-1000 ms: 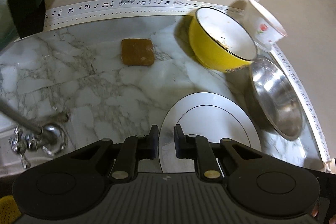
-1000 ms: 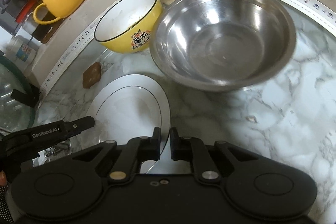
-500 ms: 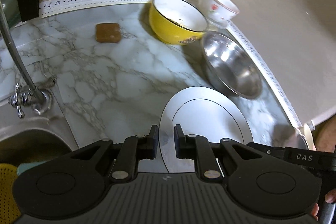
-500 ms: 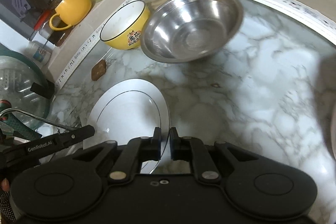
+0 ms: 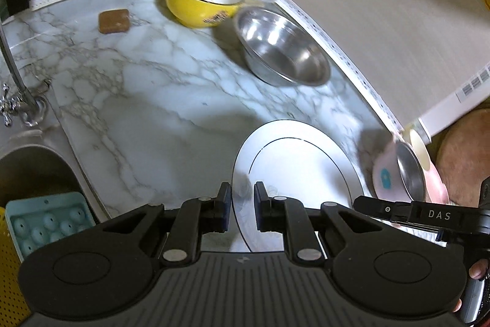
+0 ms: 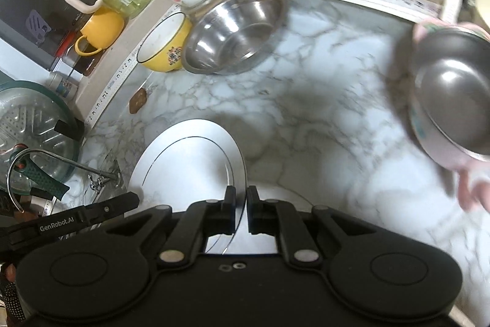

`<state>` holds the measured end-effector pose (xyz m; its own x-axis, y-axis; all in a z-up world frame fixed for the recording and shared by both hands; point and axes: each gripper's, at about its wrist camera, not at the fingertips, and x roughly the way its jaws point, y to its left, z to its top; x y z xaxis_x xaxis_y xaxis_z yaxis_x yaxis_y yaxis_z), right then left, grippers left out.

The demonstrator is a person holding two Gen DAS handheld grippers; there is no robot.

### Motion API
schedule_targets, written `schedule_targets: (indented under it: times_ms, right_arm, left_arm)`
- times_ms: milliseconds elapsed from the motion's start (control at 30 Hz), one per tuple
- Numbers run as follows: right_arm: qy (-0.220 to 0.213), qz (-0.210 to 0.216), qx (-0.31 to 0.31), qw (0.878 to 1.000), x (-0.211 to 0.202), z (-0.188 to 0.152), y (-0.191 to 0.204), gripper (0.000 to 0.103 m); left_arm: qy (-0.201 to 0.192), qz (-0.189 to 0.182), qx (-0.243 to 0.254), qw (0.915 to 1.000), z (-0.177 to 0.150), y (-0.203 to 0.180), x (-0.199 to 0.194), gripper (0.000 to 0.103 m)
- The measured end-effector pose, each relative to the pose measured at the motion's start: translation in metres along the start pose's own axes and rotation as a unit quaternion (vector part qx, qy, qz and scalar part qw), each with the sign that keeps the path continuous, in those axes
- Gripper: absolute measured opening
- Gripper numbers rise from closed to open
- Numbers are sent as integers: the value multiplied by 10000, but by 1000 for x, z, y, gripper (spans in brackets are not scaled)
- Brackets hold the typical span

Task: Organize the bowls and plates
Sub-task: 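Carry the small white plate and lower it onto the large white plate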

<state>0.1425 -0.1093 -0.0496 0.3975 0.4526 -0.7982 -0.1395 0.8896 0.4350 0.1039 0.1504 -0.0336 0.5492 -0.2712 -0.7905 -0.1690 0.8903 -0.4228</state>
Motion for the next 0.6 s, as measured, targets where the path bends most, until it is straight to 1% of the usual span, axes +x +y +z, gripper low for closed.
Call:
schedule_targets:
  times_ms: [167,367,600]
  right_arm:
    - [9,35,138,9999,-14,-20,-17,9]
    - [120,11,441,9990,-18,-46,-41,9]
    - [122,-50,546,9984,-22,-65,-52,9]
  left_arm:
    - [110,-66,139,9998,-18,-10,1,15]
    - [347,-30,349,9988,-42,-19,11,15]
    - [474,37,469,9978,-61,-23,20,15]
